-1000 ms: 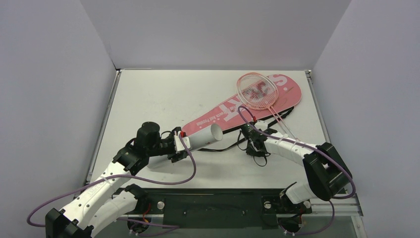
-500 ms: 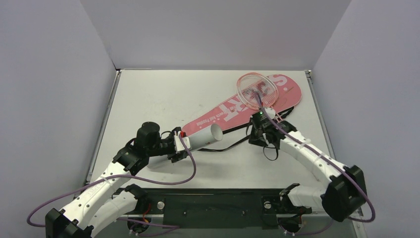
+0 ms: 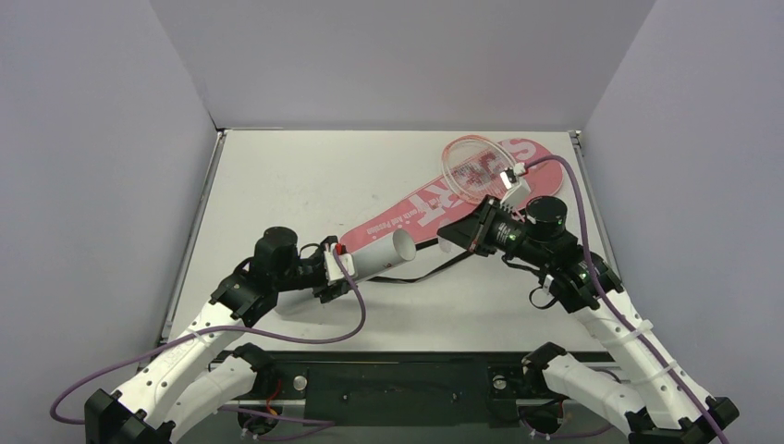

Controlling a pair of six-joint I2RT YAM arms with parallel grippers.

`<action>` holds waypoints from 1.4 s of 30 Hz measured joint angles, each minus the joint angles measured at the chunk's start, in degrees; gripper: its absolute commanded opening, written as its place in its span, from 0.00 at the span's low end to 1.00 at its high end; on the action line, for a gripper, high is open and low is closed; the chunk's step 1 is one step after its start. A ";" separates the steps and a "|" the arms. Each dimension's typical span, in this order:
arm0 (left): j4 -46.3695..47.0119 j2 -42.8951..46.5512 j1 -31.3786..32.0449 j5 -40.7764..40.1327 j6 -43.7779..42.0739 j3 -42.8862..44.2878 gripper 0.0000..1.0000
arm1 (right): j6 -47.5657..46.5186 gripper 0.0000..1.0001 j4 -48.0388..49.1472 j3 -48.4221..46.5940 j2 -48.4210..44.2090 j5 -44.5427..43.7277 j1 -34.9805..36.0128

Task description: Pack up the badminton gear

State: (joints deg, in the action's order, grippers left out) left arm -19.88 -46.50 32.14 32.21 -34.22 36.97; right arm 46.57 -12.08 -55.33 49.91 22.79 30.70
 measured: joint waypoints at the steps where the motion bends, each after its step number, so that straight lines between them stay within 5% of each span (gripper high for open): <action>1: 0.00 0.00 0.00 0.09 0.04 0.00 0.00 | 0.96 0.00 1.31 0.17 -0.15 1.22 0.26; 17: -0.02 0.00 0.00 1.64 -0.57 0.02 0.00 | 5.40 0.00 12.00 -3.06 5.97 8.35 7.85; 42: -0.02 0.00 0.00 2.27 -0.70 0.00 0.00 | 4.35 0.00 11.17 -2.36 9.03 8.15 8.41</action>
State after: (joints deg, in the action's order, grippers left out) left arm -19.90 -46.50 32.14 34.48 -34.92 36.97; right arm 50.92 -0.91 -57.69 58.94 30.94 39.11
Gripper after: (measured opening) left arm 0.710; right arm 0.005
